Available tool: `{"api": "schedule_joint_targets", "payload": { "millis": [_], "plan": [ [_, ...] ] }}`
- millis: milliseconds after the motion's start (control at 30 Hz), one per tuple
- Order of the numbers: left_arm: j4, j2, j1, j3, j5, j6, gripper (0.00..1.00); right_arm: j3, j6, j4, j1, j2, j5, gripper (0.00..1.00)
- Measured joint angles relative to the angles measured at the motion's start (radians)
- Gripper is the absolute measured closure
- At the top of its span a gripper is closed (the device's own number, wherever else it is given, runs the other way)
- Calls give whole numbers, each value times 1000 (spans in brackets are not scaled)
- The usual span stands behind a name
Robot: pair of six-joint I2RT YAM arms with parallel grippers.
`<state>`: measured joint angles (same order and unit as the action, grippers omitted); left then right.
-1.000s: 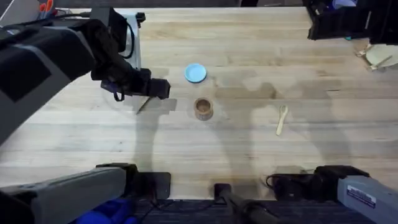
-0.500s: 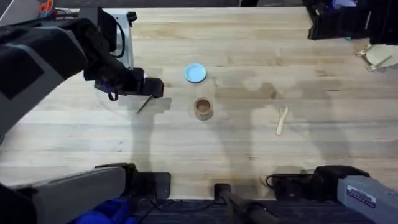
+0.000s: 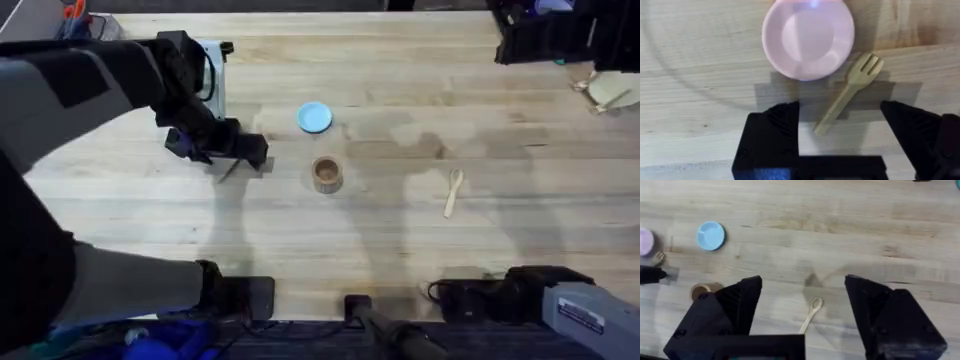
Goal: Pick up a utensil and set it on the pink plate, then put the other utensil in the container.
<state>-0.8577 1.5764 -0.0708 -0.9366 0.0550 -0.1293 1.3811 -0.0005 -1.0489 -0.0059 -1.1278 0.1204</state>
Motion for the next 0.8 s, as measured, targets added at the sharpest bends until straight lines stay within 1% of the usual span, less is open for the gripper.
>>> {"api": "schedule_joint_targets", "payload": {
  "millis": [267, 300, 433, 600, 667, 800],
  "plan": [
    [-2, 1, 0, -1, 0, 0, 4, 0, 0, 0, 0, 0, 0, 5],
    [-1, 1, 0, -1, -1, 1, 25, 0, 0, 0, 0, 0, 0, 5],
    [2, 3, -4, -1, -18, 0, 280, 0, 0, 0, 0, 0, 0, 5],
    [2, 3, -4, -1, -14, 0, 523, 0, 0, 0, 0, 0, 0, 5],
    [2, 3, -4, -1, -14, 1, 606, 0, 0, 0, 0, 0, 0, 5],
    [2, 3, -4, -1, -10, 1, 677, 0, 0, 0, 0, 0, 0, 5]
  ]
}}
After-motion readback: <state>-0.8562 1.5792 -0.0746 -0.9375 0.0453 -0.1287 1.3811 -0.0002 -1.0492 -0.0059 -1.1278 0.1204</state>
